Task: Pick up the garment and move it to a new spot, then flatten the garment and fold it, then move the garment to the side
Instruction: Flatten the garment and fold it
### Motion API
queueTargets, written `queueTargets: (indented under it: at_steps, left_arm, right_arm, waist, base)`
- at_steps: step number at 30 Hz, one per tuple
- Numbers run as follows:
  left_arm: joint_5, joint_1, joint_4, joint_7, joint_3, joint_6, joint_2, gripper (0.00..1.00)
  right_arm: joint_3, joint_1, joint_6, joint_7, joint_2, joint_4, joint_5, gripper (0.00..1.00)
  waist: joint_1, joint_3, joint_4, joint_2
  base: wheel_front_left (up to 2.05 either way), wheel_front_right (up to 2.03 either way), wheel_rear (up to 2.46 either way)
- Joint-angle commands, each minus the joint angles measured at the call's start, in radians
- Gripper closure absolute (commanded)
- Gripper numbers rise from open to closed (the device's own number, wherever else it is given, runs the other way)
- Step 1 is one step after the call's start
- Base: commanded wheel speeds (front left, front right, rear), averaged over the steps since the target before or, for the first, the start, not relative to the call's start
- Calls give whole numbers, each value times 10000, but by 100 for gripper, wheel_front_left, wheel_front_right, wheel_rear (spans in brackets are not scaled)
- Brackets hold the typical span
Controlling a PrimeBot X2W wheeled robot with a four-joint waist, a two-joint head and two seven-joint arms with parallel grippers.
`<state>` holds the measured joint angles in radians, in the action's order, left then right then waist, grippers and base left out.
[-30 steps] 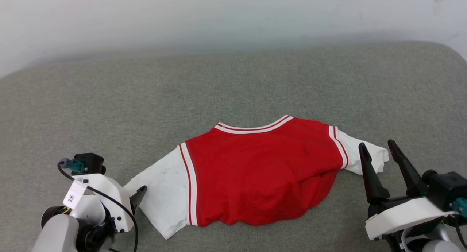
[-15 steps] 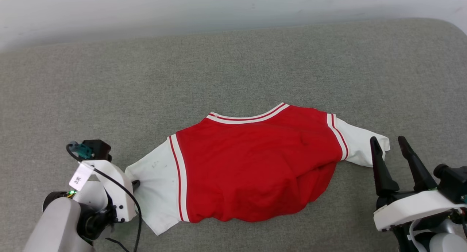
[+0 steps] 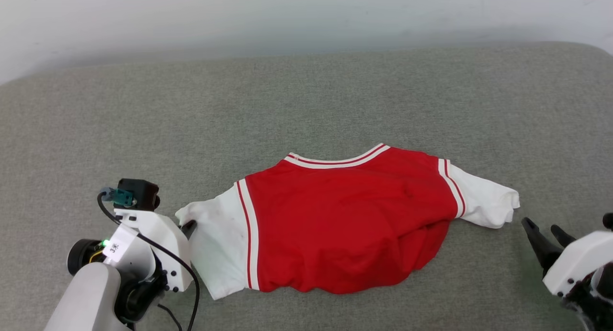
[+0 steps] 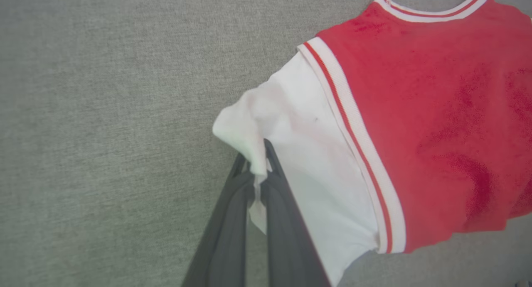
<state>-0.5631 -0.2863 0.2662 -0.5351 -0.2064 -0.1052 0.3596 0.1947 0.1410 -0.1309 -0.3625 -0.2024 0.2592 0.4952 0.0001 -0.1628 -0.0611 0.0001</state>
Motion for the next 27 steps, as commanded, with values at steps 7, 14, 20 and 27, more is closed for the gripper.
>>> queueTargets:
  at_steps: [7, 14, 20, 27]
  left_arm:
    - [331, 43, -1342, 244, -121, 210, 43, 100]
    - [487, -177, -2110, 240, -279, 286, 18, 100]
    - [506, -256, -2390, 363, -289, 337, 60, 100]
    - [489, -182, -2364, 519, -223, 377, 132, 100]
  right_arm:
    - [-509, 1385, 3, -2093, -822, 764, 635, 0]
    - [-1056, 2550, 5, -3167, -1157, 1723, 428, 0]
    - [-1619, 2812, 3, -3881, -897, 2760, 447, 0]
    - [-1934, 2824, -9, -4145, -738, 3278, 573, 100]
  waist:
    - [-1, -339, 417, -1]
    - [-1, -804, 773, -1]
    - [-1, -1161, 916, -1]
    - [-1, -1201, 855, -1]
  base:
    - [0, 0, 0]
    - [0, 0, 0]
    - [0, 0, 0]
    - [0, 0, 0]
